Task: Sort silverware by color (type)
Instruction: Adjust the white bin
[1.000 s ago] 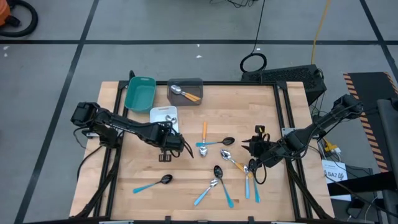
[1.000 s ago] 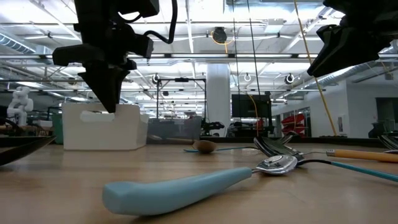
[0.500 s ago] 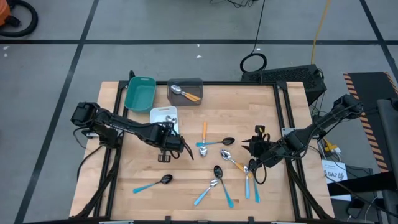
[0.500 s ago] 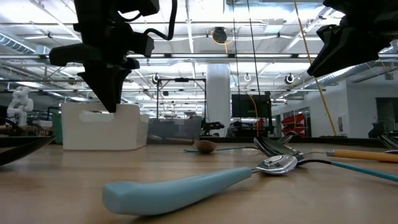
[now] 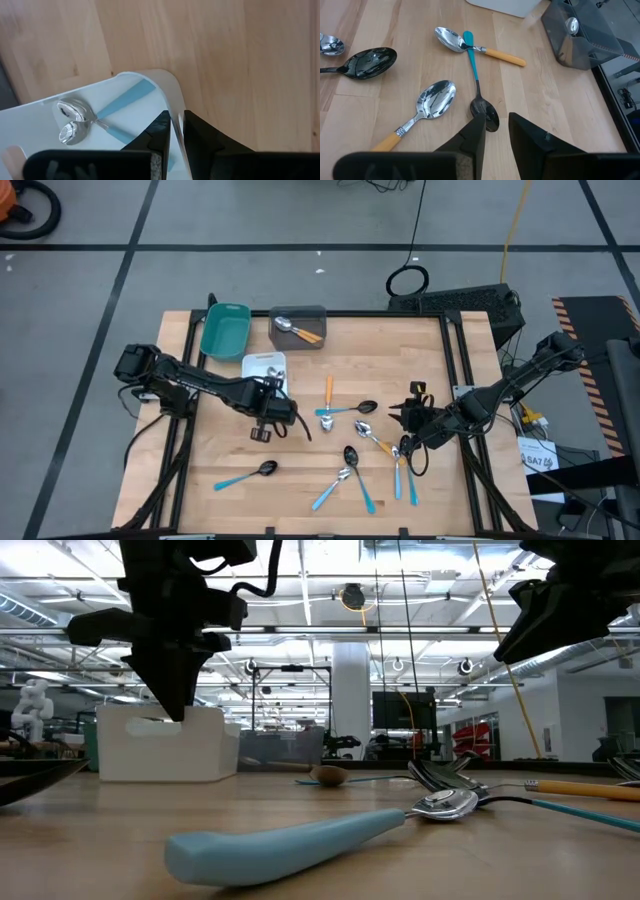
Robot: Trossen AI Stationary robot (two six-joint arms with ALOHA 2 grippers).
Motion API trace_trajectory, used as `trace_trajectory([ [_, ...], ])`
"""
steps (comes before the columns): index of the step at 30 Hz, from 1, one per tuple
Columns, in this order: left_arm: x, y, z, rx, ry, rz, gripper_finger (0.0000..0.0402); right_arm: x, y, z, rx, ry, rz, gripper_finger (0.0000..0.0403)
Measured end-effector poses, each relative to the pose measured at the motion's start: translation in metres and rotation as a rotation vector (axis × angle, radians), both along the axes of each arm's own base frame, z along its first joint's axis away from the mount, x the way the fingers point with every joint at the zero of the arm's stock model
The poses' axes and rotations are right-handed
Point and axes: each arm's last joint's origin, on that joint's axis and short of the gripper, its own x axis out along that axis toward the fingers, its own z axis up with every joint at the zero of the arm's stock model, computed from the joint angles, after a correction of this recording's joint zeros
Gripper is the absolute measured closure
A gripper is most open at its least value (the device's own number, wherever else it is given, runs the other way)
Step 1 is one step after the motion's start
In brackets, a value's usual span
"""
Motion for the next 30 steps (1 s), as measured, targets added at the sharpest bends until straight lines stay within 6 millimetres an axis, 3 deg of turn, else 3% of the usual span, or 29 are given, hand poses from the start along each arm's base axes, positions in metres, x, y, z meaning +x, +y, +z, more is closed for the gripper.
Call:
trace_trajectory([
  [30, 0.0013, -0.0086, 0.0004, 0.021, -0.005, -0.163, 0.0351, 0.0, 0.0, 0.0, 0.0, 0.0, 0.0, 0.0321],
])
